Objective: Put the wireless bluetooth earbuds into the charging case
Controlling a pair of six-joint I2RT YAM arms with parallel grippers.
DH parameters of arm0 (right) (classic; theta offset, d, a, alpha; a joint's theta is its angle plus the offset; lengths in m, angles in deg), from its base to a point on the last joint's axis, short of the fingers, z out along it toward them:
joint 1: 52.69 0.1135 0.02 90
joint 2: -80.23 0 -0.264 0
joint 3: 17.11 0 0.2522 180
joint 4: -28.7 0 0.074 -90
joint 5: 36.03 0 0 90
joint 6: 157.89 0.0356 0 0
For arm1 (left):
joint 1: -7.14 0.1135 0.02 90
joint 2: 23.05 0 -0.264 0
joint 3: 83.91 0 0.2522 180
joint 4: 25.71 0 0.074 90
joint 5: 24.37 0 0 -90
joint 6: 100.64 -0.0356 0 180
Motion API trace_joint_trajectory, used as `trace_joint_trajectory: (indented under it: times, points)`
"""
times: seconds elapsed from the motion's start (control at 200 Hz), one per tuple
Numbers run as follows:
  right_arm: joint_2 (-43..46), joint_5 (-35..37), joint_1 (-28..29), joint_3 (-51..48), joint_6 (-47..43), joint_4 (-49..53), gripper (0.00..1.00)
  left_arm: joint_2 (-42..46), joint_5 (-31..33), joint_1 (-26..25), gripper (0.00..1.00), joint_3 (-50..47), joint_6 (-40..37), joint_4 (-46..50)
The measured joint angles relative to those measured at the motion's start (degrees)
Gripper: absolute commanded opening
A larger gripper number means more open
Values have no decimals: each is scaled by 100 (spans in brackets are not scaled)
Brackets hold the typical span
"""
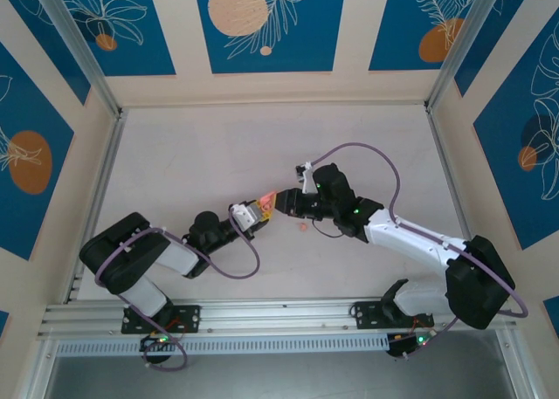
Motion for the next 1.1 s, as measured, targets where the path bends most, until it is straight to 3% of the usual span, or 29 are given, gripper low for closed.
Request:
trace_joint_trajectory:
  times: [0.635,0.855,1.1]
  points:
    - [-654,-374,4,7,9,-382,14,-2,96,2,22,0,15,186]
    - [-535,-350,-11,28,-114,-136,23,-2,105,-2,22,0,13,136]
    - [317,-302,-420,35,-468,688,29,-2,107,-9,22,-20,13,20]
